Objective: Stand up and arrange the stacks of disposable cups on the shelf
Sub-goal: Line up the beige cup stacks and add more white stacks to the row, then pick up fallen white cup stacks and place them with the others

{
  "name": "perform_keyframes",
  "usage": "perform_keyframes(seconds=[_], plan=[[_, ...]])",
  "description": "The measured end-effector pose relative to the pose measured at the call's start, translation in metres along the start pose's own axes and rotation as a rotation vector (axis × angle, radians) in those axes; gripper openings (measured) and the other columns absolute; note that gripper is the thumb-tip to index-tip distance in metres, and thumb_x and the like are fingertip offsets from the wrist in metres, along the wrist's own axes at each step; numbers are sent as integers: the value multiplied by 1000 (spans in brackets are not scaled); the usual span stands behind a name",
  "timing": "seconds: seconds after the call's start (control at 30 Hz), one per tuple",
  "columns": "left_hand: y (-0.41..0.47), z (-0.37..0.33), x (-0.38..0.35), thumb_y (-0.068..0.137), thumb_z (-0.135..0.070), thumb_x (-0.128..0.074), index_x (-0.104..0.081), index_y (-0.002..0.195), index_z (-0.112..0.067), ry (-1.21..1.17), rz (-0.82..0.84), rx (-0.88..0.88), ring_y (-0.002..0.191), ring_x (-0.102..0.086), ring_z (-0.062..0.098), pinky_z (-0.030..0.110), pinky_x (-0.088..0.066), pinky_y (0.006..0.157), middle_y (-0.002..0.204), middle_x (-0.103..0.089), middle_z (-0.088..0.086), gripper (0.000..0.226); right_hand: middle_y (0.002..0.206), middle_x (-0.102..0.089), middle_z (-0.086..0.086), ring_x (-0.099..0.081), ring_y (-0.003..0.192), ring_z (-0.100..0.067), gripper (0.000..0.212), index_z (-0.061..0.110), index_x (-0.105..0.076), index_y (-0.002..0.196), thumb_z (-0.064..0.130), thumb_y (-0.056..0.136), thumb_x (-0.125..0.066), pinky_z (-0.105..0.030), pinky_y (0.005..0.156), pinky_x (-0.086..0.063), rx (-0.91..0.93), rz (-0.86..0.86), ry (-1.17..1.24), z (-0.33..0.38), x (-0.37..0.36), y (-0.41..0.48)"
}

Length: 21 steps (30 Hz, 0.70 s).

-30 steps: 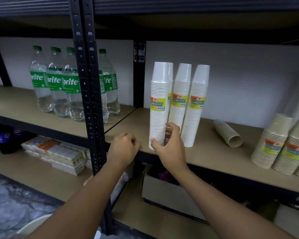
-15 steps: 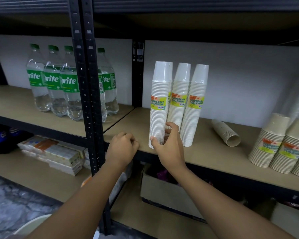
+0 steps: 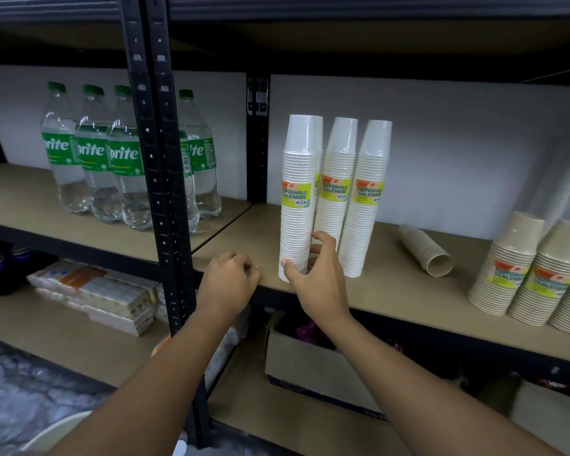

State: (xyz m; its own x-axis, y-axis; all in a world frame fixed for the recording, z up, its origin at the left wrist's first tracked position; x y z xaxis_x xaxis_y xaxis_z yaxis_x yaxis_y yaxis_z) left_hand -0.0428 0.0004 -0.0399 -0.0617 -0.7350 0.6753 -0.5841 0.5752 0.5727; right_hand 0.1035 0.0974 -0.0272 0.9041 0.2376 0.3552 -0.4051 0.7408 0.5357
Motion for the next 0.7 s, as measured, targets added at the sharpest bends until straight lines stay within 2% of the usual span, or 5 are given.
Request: perform_keyframes(seconds=[0.13,0.27,0.47,0.7], plan=[[0,-1,1,92,-30,-58,-71,93,-12,4,24,17,89,-55,23,35,-48,74,94,-61,3,22,123,-60,5,-60,105,-7,69,28,-36,136,37,81,-78,-21,83,-51,-18,13,21,0,2,0],[-3,-7,9,89,-34,-58,-70,93,-17,5,93,54,93,-55,20,36,-50,74,94,-59,-1,21,124,-53,7,-56,107,-7,70,24,-39,136,41,81,-78,-9,75,-42,-52,28,58,2,14,-2],[-30,-57,22,87,-34,-56,-68,89,-20,18,57,-22,87,-56,20,36,-50,70,92,-61,-3,19,113,-55,11,-58,96,-7,36,30,-50,111,40,84,-72,-16,73,-45,-59,-53,67,-2,65,-20],[-47,-160,6,88,-44,-55,-67,92,-27,-160,157,-142,87,-58,14,36,-51,75,96,-63,-10,21,98,-63,12,-62,84,-3,17,35,-56,91,40,82,-70,-27,76,-54,-48,-180,35,-19,167,-38]])
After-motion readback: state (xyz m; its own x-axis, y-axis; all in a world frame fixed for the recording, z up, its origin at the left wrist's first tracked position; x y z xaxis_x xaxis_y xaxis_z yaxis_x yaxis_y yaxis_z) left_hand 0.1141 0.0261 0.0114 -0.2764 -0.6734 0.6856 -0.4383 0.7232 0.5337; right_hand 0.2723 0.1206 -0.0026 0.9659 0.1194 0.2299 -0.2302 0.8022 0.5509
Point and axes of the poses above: each hand's wrist, its own y-axis towards the middle knuckle, its own x-axis out of the back of the hand, z = x × y, the point moved 2 cm from there along y, towards the middle knuckle
